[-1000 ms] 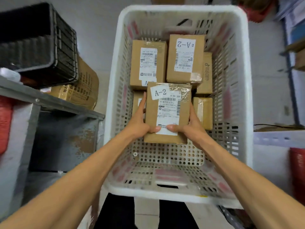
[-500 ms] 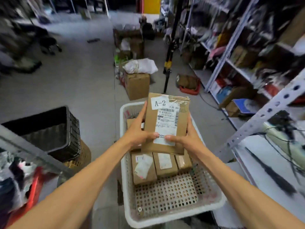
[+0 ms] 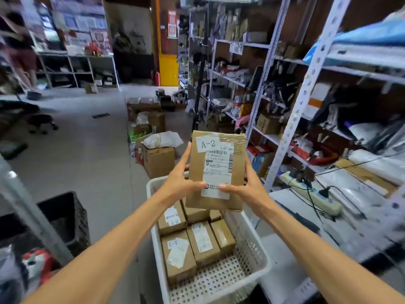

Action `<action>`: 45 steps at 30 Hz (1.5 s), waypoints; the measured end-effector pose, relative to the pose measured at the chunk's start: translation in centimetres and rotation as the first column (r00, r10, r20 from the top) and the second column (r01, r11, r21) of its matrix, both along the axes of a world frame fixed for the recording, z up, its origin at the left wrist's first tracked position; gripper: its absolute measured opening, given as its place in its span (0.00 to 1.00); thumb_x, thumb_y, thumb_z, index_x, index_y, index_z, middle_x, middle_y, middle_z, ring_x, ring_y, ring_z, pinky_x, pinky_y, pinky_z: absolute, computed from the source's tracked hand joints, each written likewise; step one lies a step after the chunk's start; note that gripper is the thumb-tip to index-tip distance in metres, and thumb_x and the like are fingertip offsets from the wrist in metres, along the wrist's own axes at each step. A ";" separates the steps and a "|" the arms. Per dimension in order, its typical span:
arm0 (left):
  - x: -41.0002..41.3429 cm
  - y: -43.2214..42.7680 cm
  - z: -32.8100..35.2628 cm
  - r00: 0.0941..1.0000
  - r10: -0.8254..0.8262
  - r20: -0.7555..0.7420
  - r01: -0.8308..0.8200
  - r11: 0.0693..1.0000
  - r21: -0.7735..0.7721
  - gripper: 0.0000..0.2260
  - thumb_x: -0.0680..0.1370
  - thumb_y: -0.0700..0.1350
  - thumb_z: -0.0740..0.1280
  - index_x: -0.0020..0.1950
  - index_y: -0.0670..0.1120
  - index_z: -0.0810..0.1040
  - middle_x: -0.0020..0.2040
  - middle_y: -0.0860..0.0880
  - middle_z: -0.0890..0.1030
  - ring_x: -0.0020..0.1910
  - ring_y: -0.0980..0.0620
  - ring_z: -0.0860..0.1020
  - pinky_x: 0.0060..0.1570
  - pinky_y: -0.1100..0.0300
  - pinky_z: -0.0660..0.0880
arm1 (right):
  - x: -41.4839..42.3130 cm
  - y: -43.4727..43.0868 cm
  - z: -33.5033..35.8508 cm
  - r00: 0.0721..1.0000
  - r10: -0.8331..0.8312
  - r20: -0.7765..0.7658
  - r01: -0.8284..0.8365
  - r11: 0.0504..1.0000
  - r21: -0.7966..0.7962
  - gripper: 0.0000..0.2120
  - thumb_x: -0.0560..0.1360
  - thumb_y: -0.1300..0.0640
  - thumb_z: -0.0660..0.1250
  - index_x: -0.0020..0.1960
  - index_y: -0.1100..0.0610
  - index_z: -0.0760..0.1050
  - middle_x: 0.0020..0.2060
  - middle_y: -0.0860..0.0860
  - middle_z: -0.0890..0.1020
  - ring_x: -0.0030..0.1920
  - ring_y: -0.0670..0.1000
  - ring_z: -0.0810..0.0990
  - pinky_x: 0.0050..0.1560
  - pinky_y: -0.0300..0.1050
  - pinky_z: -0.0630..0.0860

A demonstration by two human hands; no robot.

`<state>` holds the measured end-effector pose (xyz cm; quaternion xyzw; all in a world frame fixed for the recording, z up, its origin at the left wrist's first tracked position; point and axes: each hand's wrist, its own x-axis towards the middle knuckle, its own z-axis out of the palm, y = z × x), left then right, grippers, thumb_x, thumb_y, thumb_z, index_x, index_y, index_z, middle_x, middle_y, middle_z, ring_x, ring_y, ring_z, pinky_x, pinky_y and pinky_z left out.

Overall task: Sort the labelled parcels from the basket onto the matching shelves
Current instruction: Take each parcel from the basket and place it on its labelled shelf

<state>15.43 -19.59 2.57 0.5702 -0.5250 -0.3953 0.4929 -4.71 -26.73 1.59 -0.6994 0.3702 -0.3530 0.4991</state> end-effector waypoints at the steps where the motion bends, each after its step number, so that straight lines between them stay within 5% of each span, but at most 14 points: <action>1: -0.7 0.9 0.4 1.000 -0.003 0.001 0.003 1.000 -0.010 0.49 0.70 0.37 0.75 0.77 0.64 0.47 0.69 0.54 0.69 0.63 0.58 0.70 0.51 0.68 0.71 | -0.7 1.0 0.3 1.000 -0.008 0.013 0.008 1.000 -0.007 0.56 0.62 0.55 0.82 0.77 0.41 0.48 0.70 0.45 0.70 0.66 0.43 0.72 0.65 0.44 0.70; 7: -6.9 7.3 1.0 1.000 -0.020 0.023 0.021 1.000 -0.022 0.50 0.69 0.38 0.76 0.77 0.63 0.47 0.67 0.57 0.69 0.65 0.57 0.68 0.53 0.67 0.74 | -7.0 8.4 0.8 0.998 -0.034 0.051 0.035 0.999 -0.017 0.55 0.60 0.54 0.82 0.76 0.41 0.52 0.63 0.44 0.77 0.60 0.41 0.77 0.60 0.43 0.75; 9: -9.2 9.4 0.8 0.998 -0.053 0.020 0.054 0.999 -0.007 0.52 0.66 0.40 0.78 0.76 0.64 0.47 0.69 0.54 0.70 0.66 0.55 0.70 0.59 0.57 0.75 | -9.6 11.1 0.7 0.995 -0.068 0.068 0.068 0.998 0.002 0.54 0.61 0.57 0.82 0.76 0.39 0.53 0.61 0.41 0.77 0.57 0.37 0.77 0.52 0.35 0.77; 12: -13.0 12.2 0.6 0.995 -0.103 0.015 0.103 0.995 0.009 0.50 0.69 0.36 0.76 0.77 0.64 0.48 0.70 0.54 0.70 0.65 0.55 0.70 0.55 0.59 0.77 | -13.6 14.8 0.2 0.989 -0.118 0.092 0.114 0.992 0.051 0.53 0.60 0.58 0.82 0.75 0.40 0.55 0.58 0.40 0.79 0.53 0.36 0.79 0.42 0.29 0.76; 17: -19.9 15.7 0.1 0.982 -0.190 -0.017 0.190 0.981 0.031 0.48 0.70 0.32 0.73 0.77 0.62 0.49 0.60 0.55 0.73 0.51 0.68 0.74 0.42 0.68 0.77 | -20.3 20.3 -0.7 0.965 -0.247 0.084 0.241 0.968 0.073 0.52 0.58 0.53 0.81 0.76 0.43 0.57 0.56 0.41 0.80 0.55 0.39 0.78 0.43 0.31 0.76; 22: -26.9 16.7 0.1 0.955 -0.297 0.004 0.296 0.954 0.034 0.50 0.69 0.33 0.75 0.76 0.65 0.50 0.64 0.54 0.73 0.61 0.55 0.74 0.52 0.59 0.77 | -27.4 24.2 -0.9 0.916 -0.392 0.082 0.389 0.920 0.051 0.53 0.60 0.58 0.82 0.76 0.42 0.55 0.58 0.42 0.80 0.55 0.40 0.80 0.57 0.43 0.78; 25: -32.0 16.4 0.5 0.914 -0.406 -0.024 0.407 0.913 0.020 0.49 0.69 0.33 0.75 0.75 0.66 0.51 0.67 0.51 0.73 0.61 0.56 0.75 0.57 0.50 0.77 | -32.1 26.2 -0.5 0.865 -0.494 0.084 0.491 0.869 0.052 0.53 0.61 0.58 0.81 0.76 0.41 0.55 0.59 0.43 0.79 0.58 0.43 0.79 0.61 0.48 0.76; 28: -37.5 15.5 1.2 0.861 -0.508 -0.031 0.509 0.861 0.015 0.48 0.69 0.35 0.75 0.76 0.65 0.51 0.69 0.52 0.71 0.65 0.54 0.72 0.60 0.48 0.75 | -37.0 27.5 0.3 0.808 -0.582 0.090 0.580 0.813 0.052 0.51 0.64 0.64 0.79 0.77 0.43 0.53 0.60 0.43 0.79 0.56 0.39 0.79 0.55 0.38 0.78; 32: -45.4 14.0 1.9 0.741 -0.670 -0.041 0.671 0.741 0.018 0.48 0.70 0.37 0.75 0.77 0.61 0.49 0.66 0.53 0.70 0.65 0.53 0.70 0.64 0.50 0.72 | -43.8 29.1 0.9 0.703 -0.701 0.121 0.699 0.712 0.066 0.51 0.66 0.71 0.75 0.77 0.45 0.52 0.60 0.47 0.79 0.54 0.41 0.81 0.47 0.34 0.79; 37: -55.8 12.4 1.9 0.536 -0.839 -0.089 0.843 0.537 0.016 0.45 0.72 0.34 0.72 0.75 0.66 0.50 0.70 0.50 0.69 0.67 0.50 0.71 0.61 0.52 0.75 | -52.0 32.4 1.8 0.512 -0.850 0.123 0.842 0.525 0.128 0.48 0.69 0.73 0.70 0.78 0.44 0.50 0.59 0.50 0.81 0.58 0.52 0.81 0.49 0.46 0.81; 41: -63.9 12.8 2.3 0.341 -0.935 -0.097 0.939 0.343 0.003 0.43 0.73 0.34 0.70 0.75 0.65 0.51 0.59 0.56 0.73 0.57 0.55 0.75 0.49 0.61 0.80 | -56.5 35.8 2.2 0.270 -0.959 0.080 0.951 0.279 0.135 0.50 0.69 0.64 0.75 0.78 0.45 0.48 0.59 0.48 0.79 0.57 0.49 0.80 0.53 0.51 0.81; 45: -71.4 14.4 2.2 0.096 -0.989 -0.110 0.995 0.096 0.005 0.46 0.73 0.34 0.71 0.76 0.65 0.47 0.62 0.50 0.75 0.58 0.50 0.78 0.51 0.57 0.80 | -59.6 39.8 1.9 0.002 -0.998 0.064 0.990 0.011 0.143 0.45 0.66 0.59 0.78 0.75 0.44 0.58 0.61 0.46 0.79 0.61 0.52 0.78 0.61 0.60 0.76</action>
